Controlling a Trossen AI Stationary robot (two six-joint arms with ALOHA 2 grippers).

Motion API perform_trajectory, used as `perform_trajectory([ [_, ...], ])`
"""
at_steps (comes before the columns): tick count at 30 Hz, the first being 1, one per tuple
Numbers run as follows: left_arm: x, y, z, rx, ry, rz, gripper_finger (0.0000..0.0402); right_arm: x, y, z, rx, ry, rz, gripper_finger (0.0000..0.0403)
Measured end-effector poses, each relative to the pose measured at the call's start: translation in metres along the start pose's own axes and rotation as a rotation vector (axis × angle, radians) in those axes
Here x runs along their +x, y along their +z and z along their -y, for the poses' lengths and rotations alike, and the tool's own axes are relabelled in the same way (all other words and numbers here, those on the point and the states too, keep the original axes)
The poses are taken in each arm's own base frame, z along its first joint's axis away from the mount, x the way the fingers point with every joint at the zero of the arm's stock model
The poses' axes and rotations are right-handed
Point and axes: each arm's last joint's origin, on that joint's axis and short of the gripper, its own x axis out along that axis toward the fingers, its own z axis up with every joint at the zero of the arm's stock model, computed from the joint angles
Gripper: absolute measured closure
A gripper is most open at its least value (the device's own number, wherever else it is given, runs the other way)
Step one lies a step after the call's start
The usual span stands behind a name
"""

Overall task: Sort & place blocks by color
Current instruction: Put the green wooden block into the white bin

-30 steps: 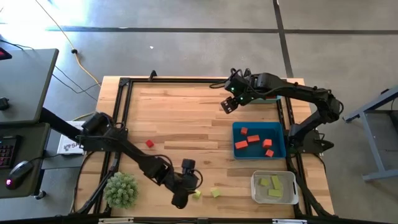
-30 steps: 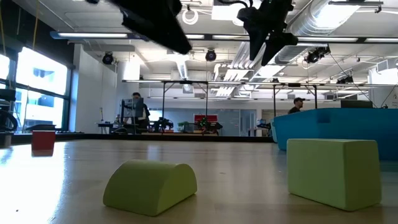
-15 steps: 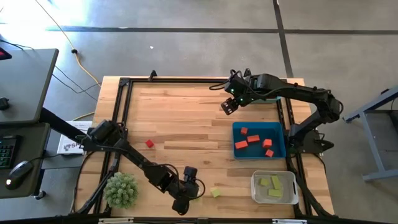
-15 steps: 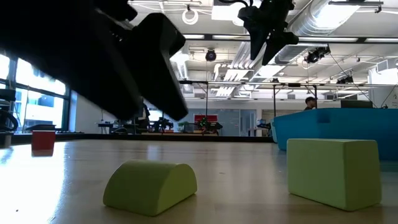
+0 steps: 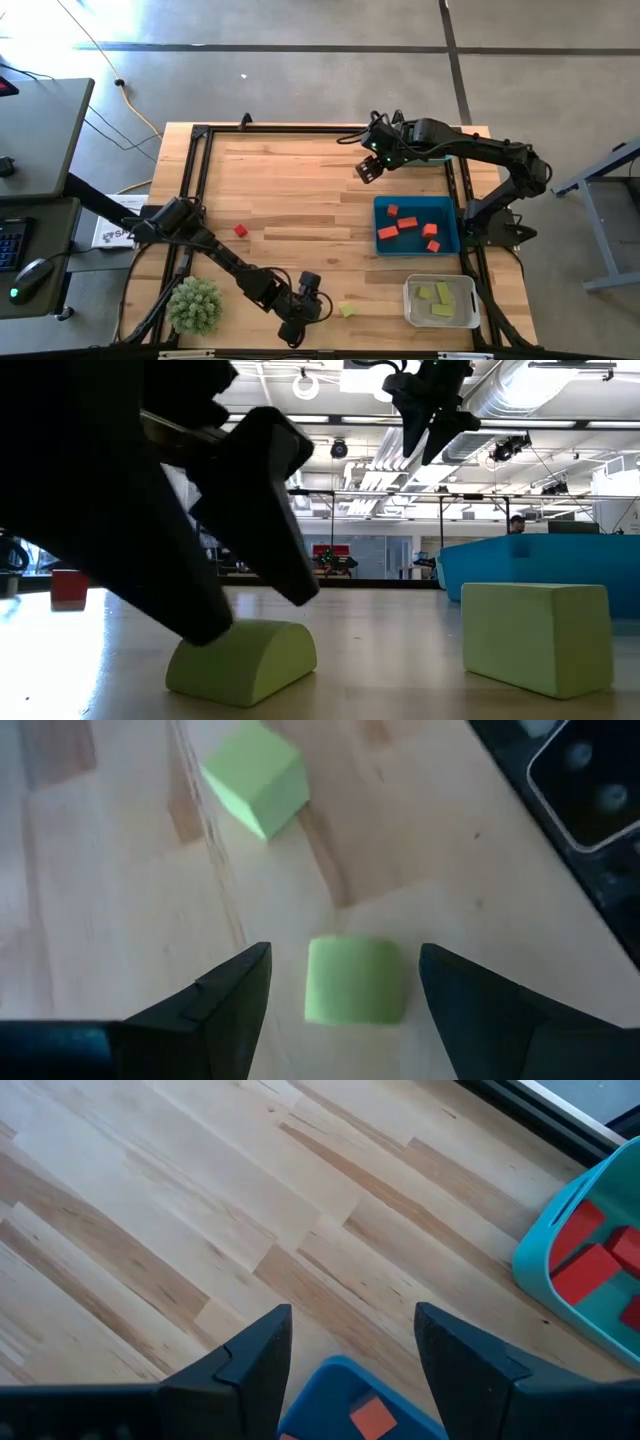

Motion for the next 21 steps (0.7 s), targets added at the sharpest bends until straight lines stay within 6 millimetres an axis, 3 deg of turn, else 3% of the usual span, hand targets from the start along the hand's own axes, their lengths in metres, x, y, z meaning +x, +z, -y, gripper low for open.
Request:
perform_trajectory([
  [13,0.021,-0.011,0.004,-0.048,-0.011,-0.027,0.0169,0.000,-0.001,0.000,-0.001,-0.005,-0.006,0.0203],
  [21,0.021,-0.012,0.004,-0.046,-0.008,-0.031,0.0271,0.000,-0.001,0.000,-0.002,-0.005,-0.006,0.0203],
])
